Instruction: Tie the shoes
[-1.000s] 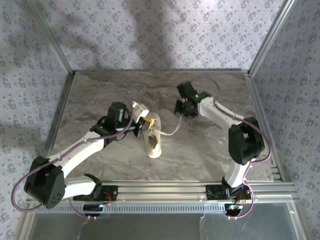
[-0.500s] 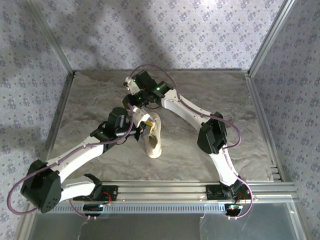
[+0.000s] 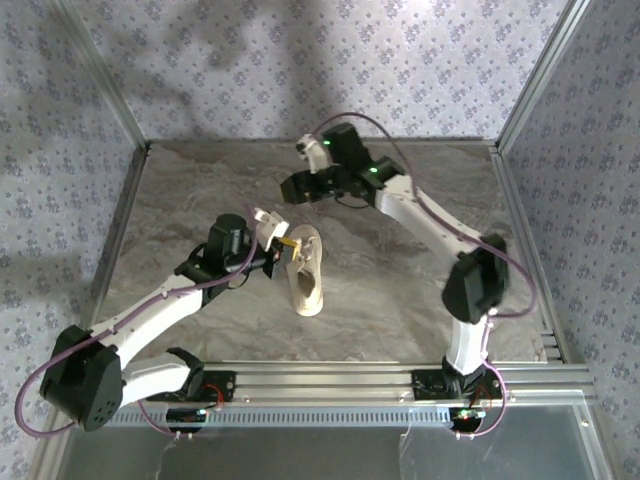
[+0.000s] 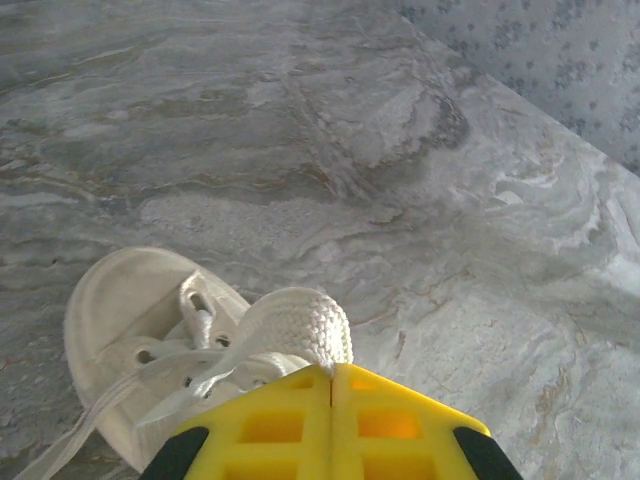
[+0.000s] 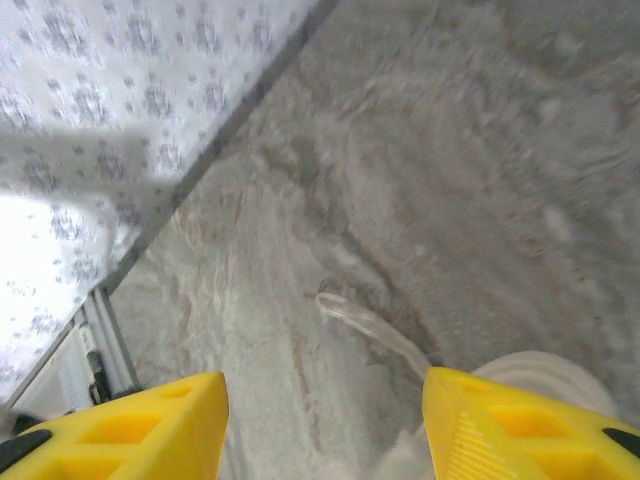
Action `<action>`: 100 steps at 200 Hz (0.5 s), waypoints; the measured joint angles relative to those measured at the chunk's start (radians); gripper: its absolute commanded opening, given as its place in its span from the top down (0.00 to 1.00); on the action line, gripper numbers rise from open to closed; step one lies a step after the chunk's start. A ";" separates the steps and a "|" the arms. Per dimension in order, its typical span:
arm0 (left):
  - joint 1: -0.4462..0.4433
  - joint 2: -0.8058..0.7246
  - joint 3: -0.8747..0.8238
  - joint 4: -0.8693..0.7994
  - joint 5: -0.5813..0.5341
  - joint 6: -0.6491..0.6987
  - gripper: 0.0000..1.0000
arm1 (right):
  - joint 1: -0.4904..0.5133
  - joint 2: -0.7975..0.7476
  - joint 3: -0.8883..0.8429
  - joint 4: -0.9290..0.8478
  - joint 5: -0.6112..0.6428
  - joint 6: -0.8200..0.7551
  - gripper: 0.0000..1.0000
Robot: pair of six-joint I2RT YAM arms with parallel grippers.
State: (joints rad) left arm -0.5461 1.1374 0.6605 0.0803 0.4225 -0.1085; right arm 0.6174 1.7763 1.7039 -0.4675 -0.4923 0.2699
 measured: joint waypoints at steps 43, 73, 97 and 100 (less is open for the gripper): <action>0.032 0.006 0.008 -0.005 0.017 -0.064 1.00 | -0.027 -0.363 -0.573 0.344 0.063 -0.143 0.40; 0.034 0.030 0.039 -0.010 0.048 -0.095 1.00 | 0.012 -0.427 -0.831 0.483 0.039 -0.287 0.39; 0.041 0.047 0.070 -0.046 0.081 -0.095 1.00 | 0.038 -0.431 -0.917 0.521 0.012 -0.427 0.39; 0.042 0.050 0.074 -0.051 0.085 -0.095 1.00 | 0.042 -0.431 -0.918 0.521 0.010 -0.445 0.39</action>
State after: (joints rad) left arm -0.5037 1.1870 0.7349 0.0288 0.5079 -0.2031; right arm 0.6594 1.3449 0.7856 0.0532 -0.4828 -0.1749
